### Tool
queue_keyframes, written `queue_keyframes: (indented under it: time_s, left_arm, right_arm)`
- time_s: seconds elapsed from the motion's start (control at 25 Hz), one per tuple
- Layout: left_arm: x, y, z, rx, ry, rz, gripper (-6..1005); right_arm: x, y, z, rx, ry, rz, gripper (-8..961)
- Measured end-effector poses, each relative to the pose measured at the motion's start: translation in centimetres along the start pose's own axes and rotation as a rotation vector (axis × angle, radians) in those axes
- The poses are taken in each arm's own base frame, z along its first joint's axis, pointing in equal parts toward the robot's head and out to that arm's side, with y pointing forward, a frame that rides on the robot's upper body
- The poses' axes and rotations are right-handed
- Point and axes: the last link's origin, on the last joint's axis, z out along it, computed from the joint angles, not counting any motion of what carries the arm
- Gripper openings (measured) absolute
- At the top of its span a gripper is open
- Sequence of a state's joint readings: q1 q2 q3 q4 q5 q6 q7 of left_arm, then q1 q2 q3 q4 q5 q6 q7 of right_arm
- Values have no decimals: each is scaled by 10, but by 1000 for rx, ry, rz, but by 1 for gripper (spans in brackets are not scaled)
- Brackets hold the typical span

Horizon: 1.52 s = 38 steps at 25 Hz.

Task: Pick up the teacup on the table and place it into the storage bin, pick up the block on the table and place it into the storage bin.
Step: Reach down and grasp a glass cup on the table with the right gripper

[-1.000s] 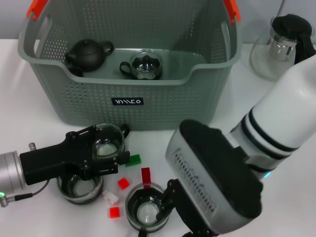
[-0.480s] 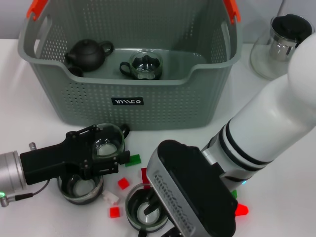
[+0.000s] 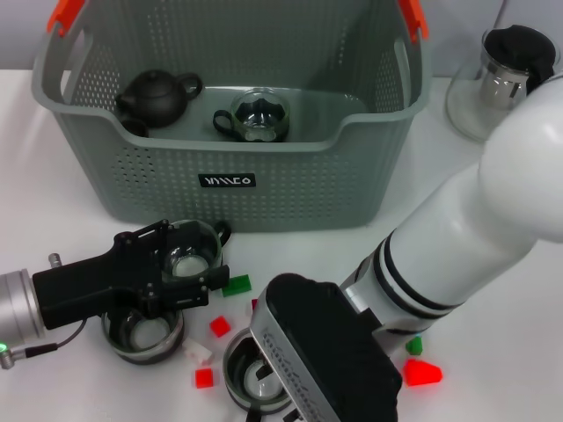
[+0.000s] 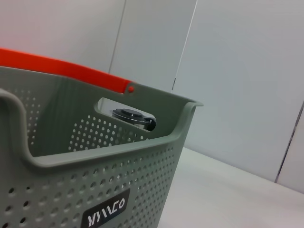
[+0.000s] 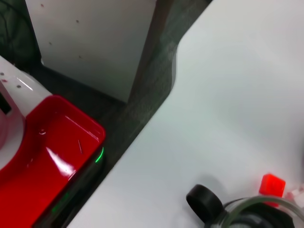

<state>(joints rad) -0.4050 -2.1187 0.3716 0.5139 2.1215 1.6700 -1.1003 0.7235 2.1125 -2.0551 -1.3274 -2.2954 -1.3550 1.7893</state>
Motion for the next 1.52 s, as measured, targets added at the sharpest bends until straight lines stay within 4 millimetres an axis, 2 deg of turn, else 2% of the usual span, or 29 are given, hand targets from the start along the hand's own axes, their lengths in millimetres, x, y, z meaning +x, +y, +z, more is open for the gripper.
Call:
queue_keyframes:
  time_s: [0.76, 1.52]
  left_arm:
    - [0, -1, -1, 3, -3, 1, 872]
    - [-2, 0, -1, 6, -4, -3, 872]
  right_arm:
    - [4, 0, 17, -5, 35, -11, 551]
    - [4, -1, 17, -18, 46, 21, 547]
